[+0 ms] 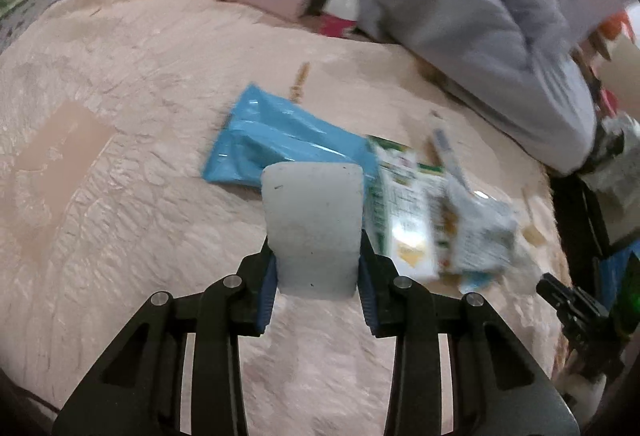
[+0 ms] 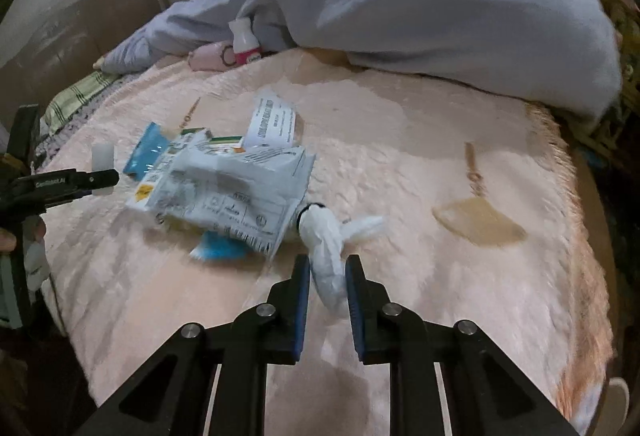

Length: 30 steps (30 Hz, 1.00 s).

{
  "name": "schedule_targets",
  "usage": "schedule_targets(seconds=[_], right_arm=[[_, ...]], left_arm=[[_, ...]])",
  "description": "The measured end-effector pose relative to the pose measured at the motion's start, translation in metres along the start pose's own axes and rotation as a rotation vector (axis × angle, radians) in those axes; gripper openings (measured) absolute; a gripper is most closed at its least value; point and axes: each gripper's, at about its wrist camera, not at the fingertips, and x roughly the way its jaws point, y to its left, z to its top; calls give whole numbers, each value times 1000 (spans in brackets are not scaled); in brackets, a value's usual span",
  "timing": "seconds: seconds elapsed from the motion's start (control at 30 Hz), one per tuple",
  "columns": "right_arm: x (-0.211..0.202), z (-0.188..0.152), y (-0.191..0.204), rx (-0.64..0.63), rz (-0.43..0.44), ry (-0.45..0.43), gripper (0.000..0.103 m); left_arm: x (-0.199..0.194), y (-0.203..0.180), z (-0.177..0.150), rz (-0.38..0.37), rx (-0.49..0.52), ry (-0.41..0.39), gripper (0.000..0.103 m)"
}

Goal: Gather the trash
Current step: 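Grasp the white sponge block with the left tool while the right tool grasps the white plush toy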

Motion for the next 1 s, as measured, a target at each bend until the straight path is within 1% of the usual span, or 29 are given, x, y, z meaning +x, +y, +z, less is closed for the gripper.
schedule_targets(seconds=[0.07, 0.2, 0.3, 0.33, 0.4, 0.43, 0.6, 0.67, 0.7, 0.73, 0.8, 0.83, 1.0], right_arm=[[-13, -7, 0, 14, 7, -14, 17], [-30, -22, -1, 40, 10, -25, 17], [-37, -23, -3, 52, -7, -51, 17], [-35, -21, -4, 54, -6, -46, 19], [-27, -12, -5, 63, 1, -26, 36], [-23, -8, -4, 59, 2, -25, 47], [14, 16, 3, 6, -7, 8, 48], [28, 21, 6, -14, -3, 12, 47], [35, 23, 6, -25, -11, 18, 41], [44, 24, 6, -33, -27, 32, 29], [49, 21, 1, -11, -12, 50, 22], [47, 19, -1, -1, -2, 49, 16], [11, 1, -17, 57, 17, 13, 16]], left_arm=[[-7, -14, -5, -6, 33, -2, 33], [-15, -46, -15, -45, 83, 4, 33], [-18, -63, -20, -64, 110, 8, 33], [-19, -67, -22, -67, 116, 8, 33], [-19, -73, -25, -70, 130, 11, 33], [-18, -76, -27, -71, 138, 16, 33], [-6, -82, -30, -70, 149, 46, 33], [-2, -83, -30, -68, 147, 56, 33], [0, -83, -31, -68, 148, 60, 33], [1, -83, -32, -69, 149, 63, 33], [2, -86, -34, -70, 158, 65, 33], [2, -88, -35, -72, 165, 66, 33], [-1, -106, -42, -102, 188, 69, 33]])
